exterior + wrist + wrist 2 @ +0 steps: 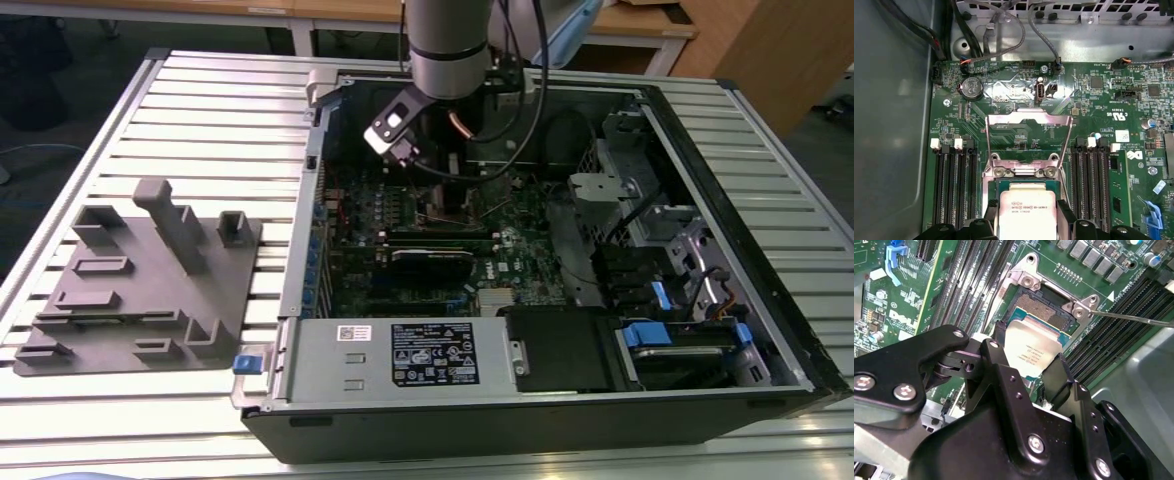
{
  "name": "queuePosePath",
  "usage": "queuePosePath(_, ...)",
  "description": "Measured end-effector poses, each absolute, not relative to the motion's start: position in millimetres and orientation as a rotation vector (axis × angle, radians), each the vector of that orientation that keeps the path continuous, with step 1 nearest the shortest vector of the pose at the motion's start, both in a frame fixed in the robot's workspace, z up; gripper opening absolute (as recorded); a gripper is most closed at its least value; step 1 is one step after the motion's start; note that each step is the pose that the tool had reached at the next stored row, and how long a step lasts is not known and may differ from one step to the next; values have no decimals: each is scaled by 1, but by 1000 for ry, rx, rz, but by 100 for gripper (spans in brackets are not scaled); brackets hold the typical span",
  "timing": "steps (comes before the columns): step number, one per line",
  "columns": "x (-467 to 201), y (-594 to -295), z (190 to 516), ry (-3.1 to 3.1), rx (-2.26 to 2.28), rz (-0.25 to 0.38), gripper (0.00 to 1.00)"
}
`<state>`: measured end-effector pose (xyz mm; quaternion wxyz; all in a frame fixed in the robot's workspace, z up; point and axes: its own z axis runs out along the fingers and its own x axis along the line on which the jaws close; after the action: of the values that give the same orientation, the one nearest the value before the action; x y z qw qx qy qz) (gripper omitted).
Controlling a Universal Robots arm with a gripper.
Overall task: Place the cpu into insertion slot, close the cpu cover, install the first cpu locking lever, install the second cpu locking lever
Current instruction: 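Place the cpu into insertion slot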
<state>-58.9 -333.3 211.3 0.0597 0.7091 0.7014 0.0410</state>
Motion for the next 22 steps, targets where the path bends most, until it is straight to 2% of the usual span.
queuePosePath(22, -62, -333, 194, 2139, 2132, 125, 54)
